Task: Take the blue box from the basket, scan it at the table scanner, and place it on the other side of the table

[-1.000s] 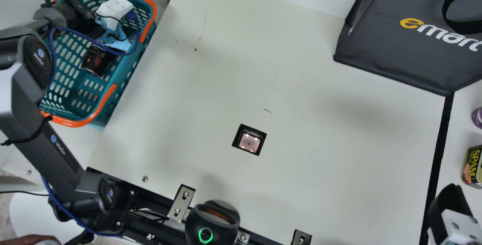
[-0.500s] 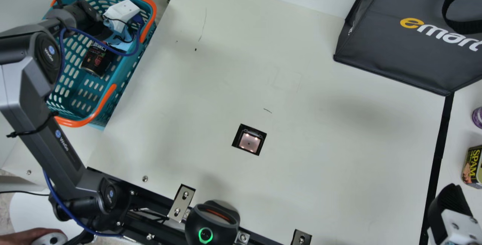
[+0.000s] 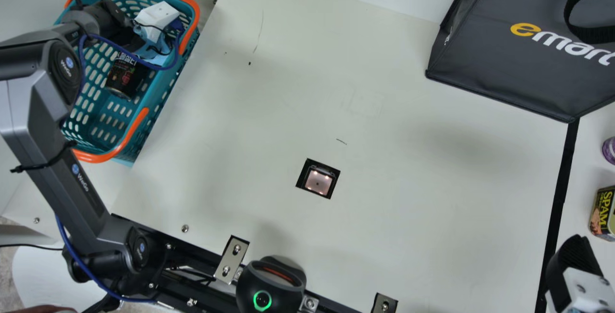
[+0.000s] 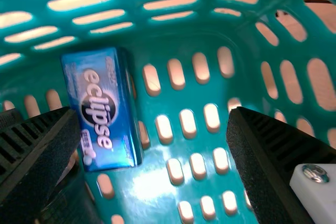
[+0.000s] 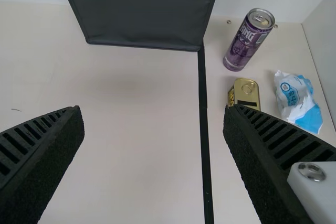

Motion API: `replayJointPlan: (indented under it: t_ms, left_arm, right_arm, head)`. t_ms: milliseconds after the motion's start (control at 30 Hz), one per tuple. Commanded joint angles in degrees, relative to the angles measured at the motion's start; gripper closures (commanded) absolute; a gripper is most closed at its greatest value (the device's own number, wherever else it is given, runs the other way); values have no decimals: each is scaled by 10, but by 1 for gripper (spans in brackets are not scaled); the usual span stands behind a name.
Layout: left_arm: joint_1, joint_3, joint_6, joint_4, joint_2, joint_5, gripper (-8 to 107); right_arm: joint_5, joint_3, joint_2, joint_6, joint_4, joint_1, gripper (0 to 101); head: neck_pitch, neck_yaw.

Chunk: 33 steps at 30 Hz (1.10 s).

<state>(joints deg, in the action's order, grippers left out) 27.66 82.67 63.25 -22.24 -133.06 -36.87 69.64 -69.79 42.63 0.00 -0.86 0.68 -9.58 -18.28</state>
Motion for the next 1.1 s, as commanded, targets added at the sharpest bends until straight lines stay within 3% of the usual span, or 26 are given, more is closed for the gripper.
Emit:
replayJointPlan:
  t_ms: [0, 100, 367, 667, 1067]
  left_arm:
    - [2, -4, -2, -4, 3, -12, 9]
    - [2, -10, -2, -6, 8, -12, 9]
    - [-4, -28, 7, -7, 16, 57, 9]
    - [-11, -28, -26, 14, 3, 99, 9]
    - [-8, 1, -44, 18, -23, 47, 9]
  right_arm:
    - [0, 0, 0, 0, 0, 0, 6]
    - [0, 0, 0, 0, 0, 0, 6]
    - [0, 0, 0, 0, 0, 0, 6]
    - [0, 0, 0, 0, 0, 0, 6]
    - [0, 0, 0, 0, 0, 0, 6]
  head:
    - [17, -1]
    - [17, -1]
    - [17, -1]
    - [17, -1]
    - [17, -1]
